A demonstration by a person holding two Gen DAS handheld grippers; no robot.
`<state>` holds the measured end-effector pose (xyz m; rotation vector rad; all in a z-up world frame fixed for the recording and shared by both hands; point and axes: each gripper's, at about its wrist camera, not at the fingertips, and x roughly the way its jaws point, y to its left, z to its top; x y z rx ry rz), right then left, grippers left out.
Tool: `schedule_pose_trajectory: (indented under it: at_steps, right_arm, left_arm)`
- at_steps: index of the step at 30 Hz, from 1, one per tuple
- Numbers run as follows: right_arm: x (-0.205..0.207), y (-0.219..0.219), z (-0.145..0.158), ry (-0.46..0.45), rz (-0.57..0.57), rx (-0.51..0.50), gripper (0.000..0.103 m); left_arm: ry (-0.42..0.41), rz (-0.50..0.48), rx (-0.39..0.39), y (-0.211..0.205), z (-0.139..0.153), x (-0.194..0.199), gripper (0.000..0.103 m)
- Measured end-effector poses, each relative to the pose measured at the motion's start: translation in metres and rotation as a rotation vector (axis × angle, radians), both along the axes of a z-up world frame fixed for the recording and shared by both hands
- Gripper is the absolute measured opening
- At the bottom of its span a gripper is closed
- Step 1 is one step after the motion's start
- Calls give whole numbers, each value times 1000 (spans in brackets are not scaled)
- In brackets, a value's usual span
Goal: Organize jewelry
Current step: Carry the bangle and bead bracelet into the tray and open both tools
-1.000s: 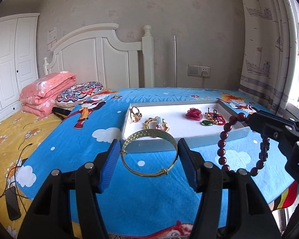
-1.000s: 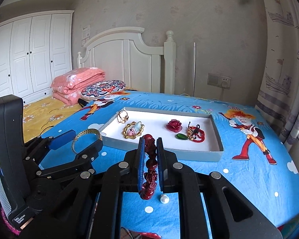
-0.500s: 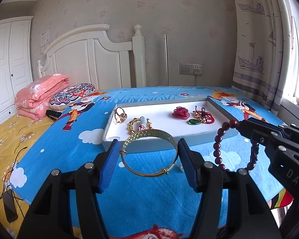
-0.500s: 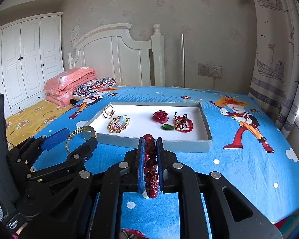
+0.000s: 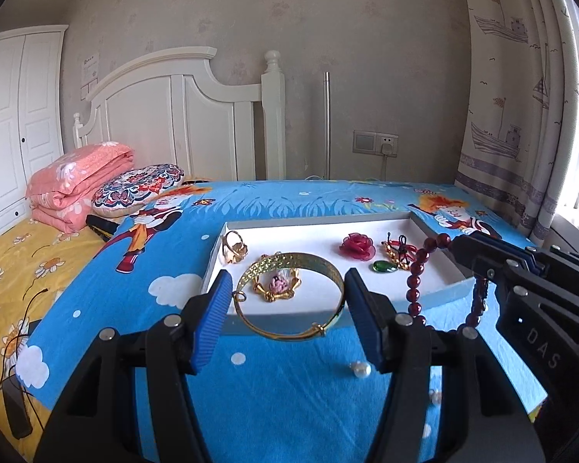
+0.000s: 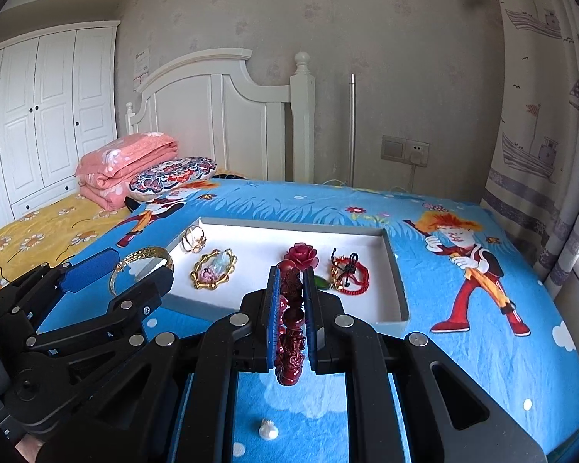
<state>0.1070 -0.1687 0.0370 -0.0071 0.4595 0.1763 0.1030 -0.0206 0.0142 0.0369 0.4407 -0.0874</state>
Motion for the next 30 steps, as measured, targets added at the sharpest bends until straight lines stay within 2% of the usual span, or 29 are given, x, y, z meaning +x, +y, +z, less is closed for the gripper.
schedule_pose_trajectory:
  at_steps: [5,8,16,26,29,30]
  right_arm:
    - [41,-2,13,12,-13,2,12]
    - [66,-4,14,33,-23,0,12]
    - [120,1,-5,103,-52,-72,12]
    - [149,5,-28,192,-69,-131,12]
    - [145,4,-24,190,-68,-130,15]
    - [141,3,-22,188,-63,-127,21]
  left_arm:
    - [34,17,-31,1,14,50,58]
    - [37,43,-13,-1,17,78,58]
    - [110,84,14,-3,2,143,58]
    - [194,100,73,-9,-22,179,58]
    - [212,87,66,-9,-21,178,59]
    - [212,81,71,-10,-20,176,62]
